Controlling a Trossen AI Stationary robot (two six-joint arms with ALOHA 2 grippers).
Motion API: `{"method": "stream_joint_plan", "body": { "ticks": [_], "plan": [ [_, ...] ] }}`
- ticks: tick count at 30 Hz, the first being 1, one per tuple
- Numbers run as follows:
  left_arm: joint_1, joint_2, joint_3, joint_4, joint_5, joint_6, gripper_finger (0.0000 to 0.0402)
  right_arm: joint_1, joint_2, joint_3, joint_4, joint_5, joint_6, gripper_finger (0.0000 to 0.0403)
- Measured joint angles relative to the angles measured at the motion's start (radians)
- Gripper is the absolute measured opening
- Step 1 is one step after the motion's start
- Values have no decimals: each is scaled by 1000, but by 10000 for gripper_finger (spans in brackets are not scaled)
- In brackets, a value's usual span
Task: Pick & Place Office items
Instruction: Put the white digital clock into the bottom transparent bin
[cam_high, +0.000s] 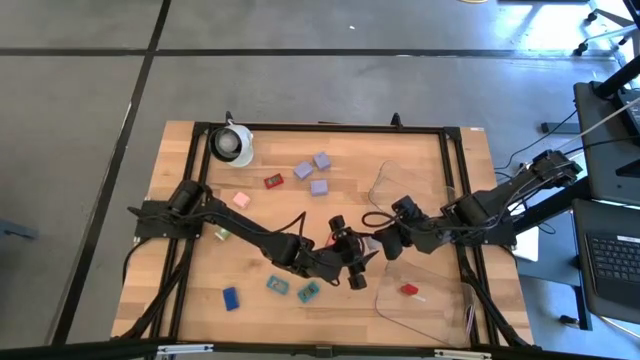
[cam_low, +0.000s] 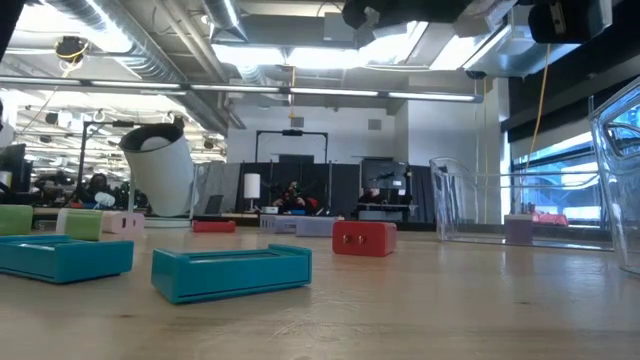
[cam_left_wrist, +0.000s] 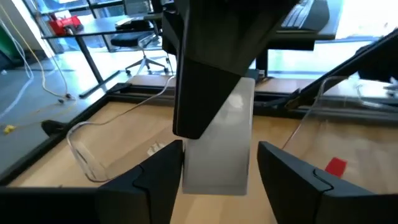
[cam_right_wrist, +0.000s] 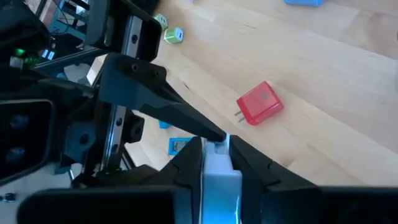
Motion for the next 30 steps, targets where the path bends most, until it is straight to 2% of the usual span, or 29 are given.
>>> {"method": "stream_joint_plan", "body": {
  "ticks": [9, 16, 25, 30],
  "plan": [
    [-8, -33, 0, 0, 14, -191, 261, -4, 0, 0, -32, -61, -37, 63],
    [-9, -96, 1, -100, 83, -322, 271, 7, -18, 0, -32, -238, -78, 63],
    [-22, -131, 1, -165, 80, -418, 271, 153, -27, 0, -34, -428, -65, 63],
    [-20, -131, 1, -168, 74, -436, 271, 272, -27, 0, -41, -407, 20, 71]
  ]
}}
